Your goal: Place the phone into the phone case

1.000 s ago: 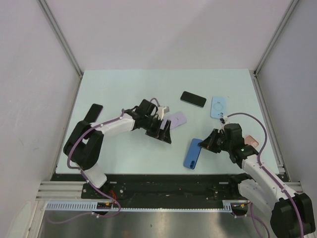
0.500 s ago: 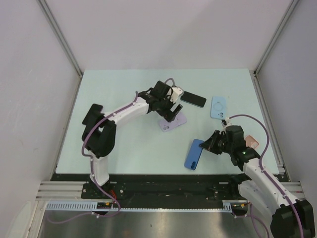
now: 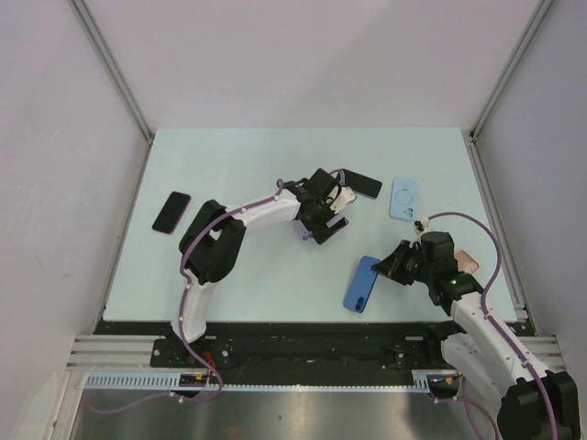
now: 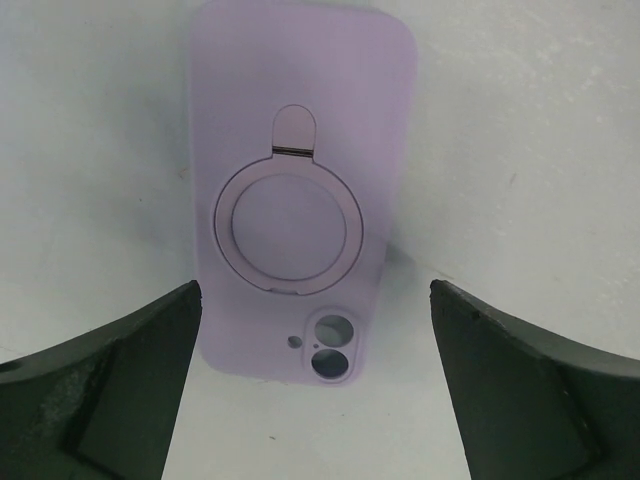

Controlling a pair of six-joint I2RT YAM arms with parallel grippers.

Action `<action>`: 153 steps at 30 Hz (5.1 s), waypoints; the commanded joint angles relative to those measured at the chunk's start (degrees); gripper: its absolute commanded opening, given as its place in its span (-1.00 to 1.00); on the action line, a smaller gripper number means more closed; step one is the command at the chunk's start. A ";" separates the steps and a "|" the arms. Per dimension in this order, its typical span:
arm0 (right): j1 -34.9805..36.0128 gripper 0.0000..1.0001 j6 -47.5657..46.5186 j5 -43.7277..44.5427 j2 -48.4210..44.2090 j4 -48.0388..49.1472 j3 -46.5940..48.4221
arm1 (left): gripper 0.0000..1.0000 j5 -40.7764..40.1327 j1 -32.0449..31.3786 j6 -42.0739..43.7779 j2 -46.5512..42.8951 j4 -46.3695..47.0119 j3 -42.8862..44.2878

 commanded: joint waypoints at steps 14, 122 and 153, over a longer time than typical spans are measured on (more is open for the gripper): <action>-2.35 -1.00 -1.39 -2.56 -2.81 -0.04 0.57 | 0.88 -0.81 0.33 4.82 4.12 -1.04 3.68; -2.35 -1.00 16.62 12.04 24.43 48.47 -14.64 | 0.39 33.20 -2.39 -9.78 -5.46 -1.21 -17.85; 0.19 -1.00 28.32 10.80 18.46 48.21 -12.97 | 1.00 31.54 4.54 -16.71 -12.22 2.30 -15.92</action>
